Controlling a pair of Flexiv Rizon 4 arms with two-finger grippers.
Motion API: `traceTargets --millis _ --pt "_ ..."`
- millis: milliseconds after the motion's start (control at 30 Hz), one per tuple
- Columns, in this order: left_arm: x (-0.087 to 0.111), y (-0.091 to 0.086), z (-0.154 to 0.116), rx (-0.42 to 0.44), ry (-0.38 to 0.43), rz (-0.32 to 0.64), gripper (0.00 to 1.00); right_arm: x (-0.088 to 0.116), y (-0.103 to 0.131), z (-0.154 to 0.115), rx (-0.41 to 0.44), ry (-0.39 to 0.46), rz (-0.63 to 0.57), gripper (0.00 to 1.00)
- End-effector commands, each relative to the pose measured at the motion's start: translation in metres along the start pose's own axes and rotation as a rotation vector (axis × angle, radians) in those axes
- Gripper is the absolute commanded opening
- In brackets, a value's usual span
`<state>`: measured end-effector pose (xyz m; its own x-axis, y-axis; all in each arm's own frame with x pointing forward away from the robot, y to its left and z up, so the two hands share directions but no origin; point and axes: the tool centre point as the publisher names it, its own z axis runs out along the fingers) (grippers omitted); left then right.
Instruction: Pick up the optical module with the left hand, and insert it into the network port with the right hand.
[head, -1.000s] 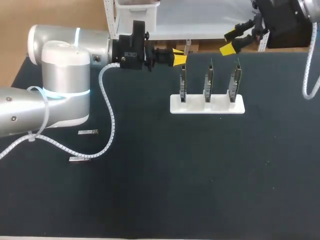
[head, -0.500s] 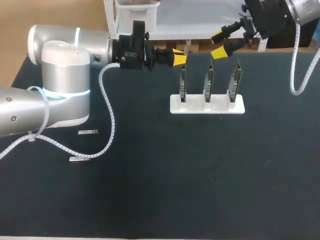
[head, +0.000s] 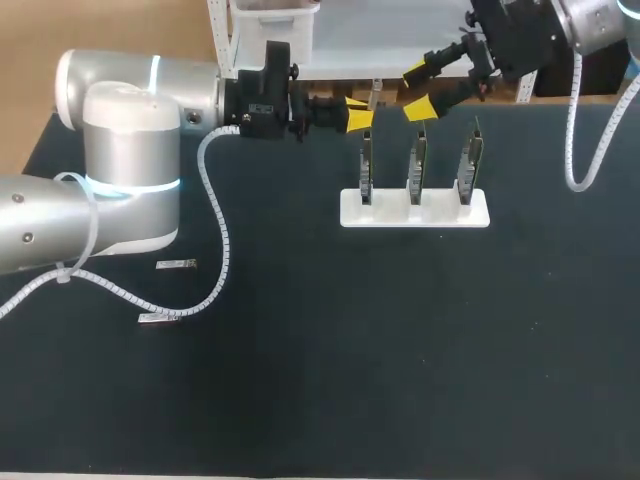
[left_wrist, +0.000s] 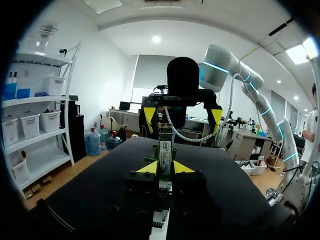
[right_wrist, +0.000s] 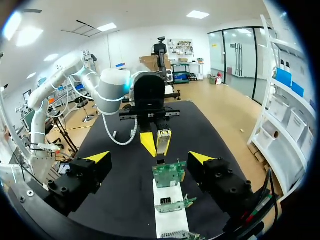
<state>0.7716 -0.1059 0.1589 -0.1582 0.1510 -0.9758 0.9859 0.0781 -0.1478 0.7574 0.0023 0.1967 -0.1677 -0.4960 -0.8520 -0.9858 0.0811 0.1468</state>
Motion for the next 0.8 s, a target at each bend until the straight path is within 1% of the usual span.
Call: traceTargets --millis 33,267,533,800 --pt "0.000 0.000 0.001 -0.001 0.001 0.000 0.00 -0.005 -0.009 0.005 -0.032 -0.002 -0.008 1.00" --pt "0.000 0.000 0.001 -0.001 0.001 0.000 0.00 -0.013 -0.010 0.013 -0.050 -0.006 -0.030 1.00" --pt "0.000 0.000 0.001 -0.001 0.001 0.000 0.00 -0.016 -0.011 0.021 -0.056 -0.014 -0.038 1.00" --pt "0.000 0.000 0.001 -0.001 0.001 0.000 0.00 -0.020 -0.013 0.028 -0.091 -0.011 -0.051 1.00"
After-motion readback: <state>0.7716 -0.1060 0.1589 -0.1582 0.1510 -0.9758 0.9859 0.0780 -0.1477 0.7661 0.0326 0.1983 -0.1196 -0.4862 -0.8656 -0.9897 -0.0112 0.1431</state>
